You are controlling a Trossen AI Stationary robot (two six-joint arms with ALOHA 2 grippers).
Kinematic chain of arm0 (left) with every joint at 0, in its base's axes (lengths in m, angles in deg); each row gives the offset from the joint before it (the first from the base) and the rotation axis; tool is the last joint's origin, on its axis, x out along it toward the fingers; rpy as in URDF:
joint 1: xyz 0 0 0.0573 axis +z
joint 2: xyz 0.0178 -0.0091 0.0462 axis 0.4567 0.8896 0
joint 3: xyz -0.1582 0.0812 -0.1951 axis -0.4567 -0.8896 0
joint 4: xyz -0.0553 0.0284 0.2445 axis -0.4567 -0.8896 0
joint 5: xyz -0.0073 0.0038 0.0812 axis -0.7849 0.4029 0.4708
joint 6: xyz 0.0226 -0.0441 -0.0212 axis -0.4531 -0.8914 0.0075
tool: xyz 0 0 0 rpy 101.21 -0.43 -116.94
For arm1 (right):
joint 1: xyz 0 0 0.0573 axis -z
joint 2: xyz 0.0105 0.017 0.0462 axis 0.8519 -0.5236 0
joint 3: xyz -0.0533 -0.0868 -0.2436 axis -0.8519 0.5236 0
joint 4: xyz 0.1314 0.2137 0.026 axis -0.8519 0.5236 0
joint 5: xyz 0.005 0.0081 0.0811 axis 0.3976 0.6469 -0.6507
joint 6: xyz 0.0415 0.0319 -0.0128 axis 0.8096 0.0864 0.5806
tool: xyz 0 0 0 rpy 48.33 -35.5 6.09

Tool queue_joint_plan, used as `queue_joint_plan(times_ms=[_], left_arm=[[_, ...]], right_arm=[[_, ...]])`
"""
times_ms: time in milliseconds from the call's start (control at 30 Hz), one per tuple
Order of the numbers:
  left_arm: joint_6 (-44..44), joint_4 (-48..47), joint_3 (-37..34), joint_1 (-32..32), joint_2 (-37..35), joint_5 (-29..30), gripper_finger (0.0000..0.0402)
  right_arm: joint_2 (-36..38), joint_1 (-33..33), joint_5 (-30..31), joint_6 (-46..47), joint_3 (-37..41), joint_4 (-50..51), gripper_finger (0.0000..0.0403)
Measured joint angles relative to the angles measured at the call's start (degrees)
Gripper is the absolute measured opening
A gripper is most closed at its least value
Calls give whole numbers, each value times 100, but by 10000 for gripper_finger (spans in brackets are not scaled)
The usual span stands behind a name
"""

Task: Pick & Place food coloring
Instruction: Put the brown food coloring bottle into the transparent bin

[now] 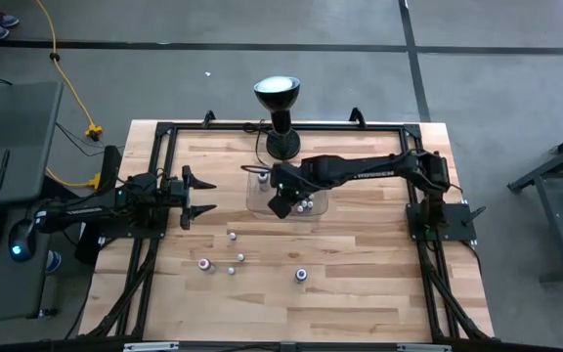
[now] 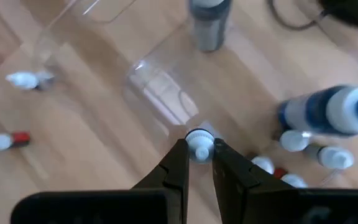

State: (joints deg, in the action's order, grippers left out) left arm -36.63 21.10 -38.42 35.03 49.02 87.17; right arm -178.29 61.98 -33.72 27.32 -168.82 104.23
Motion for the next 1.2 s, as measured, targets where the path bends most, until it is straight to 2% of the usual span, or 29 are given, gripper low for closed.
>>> queue_joint_plan(times_ms=[233, 433, 800, 967, 1200], left_arm=[[0, 0, 0, 0, 0, 0, 278], [0, 0, 0, 2, 0, -2, 278], [0, 0, -2, 0, -2, -1, 278], [-2, 0, -2, 2, -2, 0, 278], [-1, -2, -2, 0, -2, 0, 278]], right_arm=[[-80, 191, -78, 290, -2, 0, 41], [-506, 255, -125, 646, -2, -131, 41], [-872, 200, 425, 1187, -2, -641, 41], [-874, 157, 868, 1189, -2, -621, 41], [-1111, 159, 735, 1156, -11, -744, 41]])
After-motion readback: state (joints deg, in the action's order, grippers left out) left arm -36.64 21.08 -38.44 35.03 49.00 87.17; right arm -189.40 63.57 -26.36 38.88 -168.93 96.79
